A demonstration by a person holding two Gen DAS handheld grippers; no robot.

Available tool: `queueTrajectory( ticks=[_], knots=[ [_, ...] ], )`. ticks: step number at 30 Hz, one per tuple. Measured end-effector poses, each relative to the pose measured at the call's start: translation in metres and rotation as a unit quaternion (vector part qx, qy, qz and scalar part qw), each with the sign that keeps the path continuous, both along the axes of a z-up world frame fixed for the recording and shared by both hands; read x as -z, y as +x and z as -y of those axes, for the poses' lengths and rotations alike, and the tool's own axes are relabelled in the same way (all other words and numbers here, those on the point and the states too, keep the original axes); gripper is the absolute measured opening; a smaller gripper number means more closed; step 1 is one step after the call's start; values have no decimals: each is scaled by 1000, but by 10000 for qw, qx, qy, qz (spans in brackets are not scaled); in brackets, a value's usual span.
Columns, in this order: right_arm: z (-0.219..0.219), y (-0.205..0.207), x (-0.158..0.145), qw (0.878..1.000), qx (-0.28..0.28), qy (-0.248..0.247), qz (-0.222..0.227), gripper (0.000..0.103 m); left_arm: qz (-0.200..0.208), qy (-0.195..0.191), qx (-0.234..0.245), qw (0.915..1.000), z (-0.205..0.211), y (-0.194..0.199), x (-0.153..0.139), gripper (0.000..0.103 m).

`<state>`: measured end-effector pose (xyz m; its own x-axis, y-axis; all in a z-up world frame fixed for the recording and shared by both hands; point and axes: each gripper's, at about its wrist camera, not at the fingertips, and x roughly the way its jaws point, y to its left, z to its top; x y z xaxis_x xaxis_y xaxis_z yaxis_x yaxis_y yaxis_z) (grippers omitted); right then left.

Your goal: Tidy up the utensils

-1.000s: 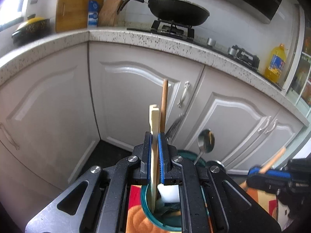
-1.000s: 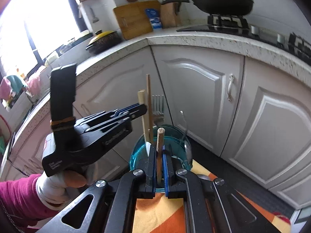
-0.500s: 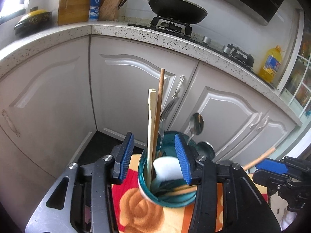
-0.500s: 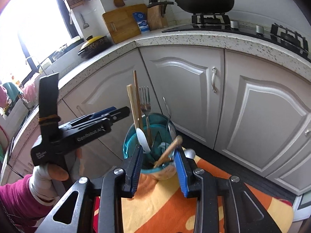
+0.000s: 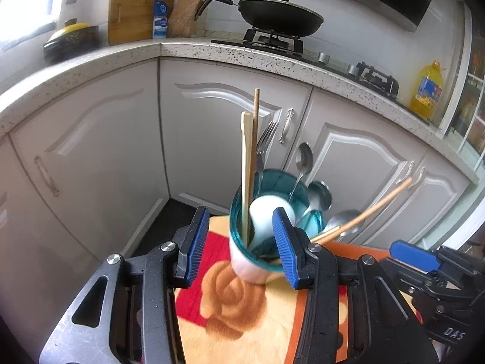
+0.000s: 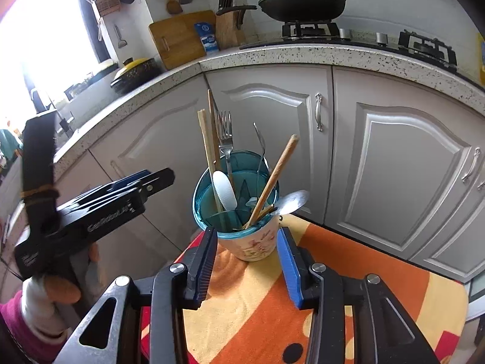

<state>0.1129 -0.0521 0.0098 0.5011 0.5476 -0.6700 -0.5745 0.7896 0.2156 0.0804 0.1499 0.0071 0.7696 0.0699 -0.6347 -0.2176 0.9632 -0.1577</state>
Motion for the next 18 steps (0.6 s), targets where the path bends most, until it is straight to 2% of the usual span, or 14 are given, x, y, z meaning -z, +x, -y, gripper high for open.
queueTrajectory(
  ticks=[9, 13, 18],
  knots=[
    [-19, -15, 5, 9998, 98, -167, 24, 40, 13, 201, -3, 9998, 3, -30, -6, 43],
    [-22, -21, 3, 9997, 87, -218, 98, 41, 26, 161, 8, 9999, 3, -38, -10, 43],
    [-22, -25, 0, 9995, 110, -260, 158, 41, 75, 285, -184, 9994, 2, -47, -15, 43]
  ],
)
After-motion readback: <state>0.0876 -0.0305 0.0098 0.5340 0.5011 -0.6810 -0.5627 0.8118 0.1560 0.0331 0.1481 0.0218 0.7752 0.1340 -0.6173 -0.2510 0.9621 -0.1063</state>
